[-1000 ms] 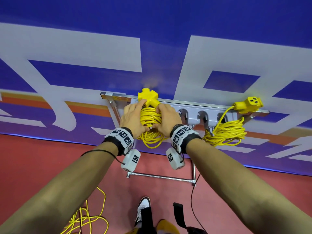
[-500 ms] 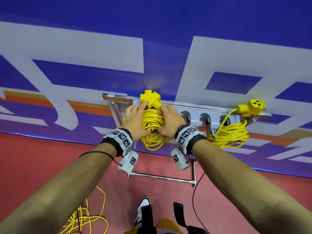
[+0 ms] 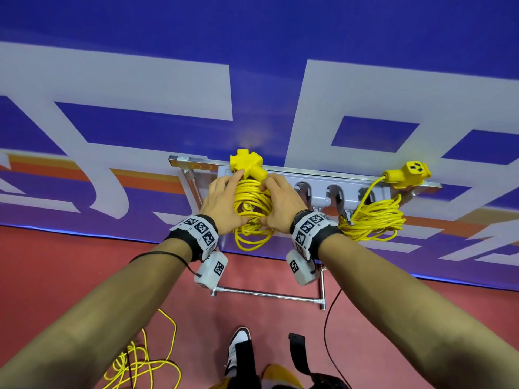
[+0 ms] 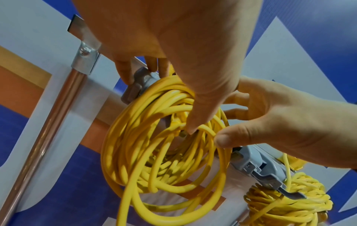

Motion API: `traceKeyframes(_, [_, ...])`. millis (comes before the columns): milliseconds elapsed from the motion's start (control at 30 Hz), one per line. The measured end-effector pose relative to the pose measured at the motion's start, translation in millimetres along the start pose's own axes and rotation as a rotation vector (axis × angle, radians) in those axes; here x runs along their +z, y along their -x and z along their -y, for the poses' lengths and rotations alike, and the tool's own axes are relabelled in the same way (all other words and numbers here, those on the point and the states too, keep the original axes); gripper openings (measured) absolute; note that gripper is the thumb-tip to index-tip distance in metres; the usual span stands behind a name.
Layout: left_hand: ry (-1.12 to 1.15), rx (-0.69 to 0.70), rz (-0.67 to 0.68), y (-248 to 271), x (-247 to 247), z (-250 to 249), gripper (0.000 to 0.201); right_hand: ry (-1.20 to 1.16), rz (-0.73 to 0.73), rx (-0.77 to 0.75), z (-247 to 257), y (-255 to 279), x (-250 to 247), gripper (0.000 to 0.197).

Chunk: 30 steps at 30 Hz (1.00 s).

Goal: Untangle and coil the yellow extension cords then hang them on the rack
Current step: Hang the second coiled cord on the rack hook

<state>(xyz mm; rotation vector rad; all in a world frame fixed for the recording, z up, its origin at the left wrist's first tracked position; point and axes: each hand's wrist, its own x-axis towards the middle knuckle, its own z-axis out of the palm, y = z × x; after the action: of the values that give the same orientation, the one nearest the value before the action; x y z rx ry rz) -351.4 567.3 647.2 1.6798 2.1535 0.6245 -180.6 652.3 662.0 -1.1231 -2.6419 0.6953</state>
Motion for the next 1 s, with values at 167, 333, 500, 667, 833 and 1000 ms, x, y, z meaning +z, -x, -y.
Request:
traceKeyframes(167, [-0.074, 0.036, -0.034, 0.6, -1.9, -2.2, 0.109, 0.06, -0.031, -0.016, 0.1, 0.7, -0.8, 0.05])
traceKeyframes(333, [-0.247, 0.158, -0.08, 7.5, 5.7, -5.0, 0.087, 0.185, -0.065, -0.108, -0.4, 5.7, 10.4, 0.046])
traceKeyframes(500, [-0.24, 0.189, -0.12, 4.3, 4.8, -2.9, 0.068, 0.221, -0.12, -0.15, -3.7, 2.2, 16.1, 0.026])
traceKeyframes(667, [-0.168, 0.228, -0.185, 1.3, 8.6, 2.8, 0.055, 0.171, -0.272, -0.198, -4.4, 0.1, 24.8, 0.014])
traceKeyframes(833, [-0.14, 0.166, -0.206, -5.9, 3.1, 3.4, 0.054, 0.14, -0.349, -0.118, 4.6, -7.3, 28.9, 0.015])
traceKeyframes(1000, [-0.115, 0.111, -0.206, -5.0, 0.6, 4.1, 0.049, 0.159, -0.369, -0.213, -7.0, -8.7, 29.5, 0.015])
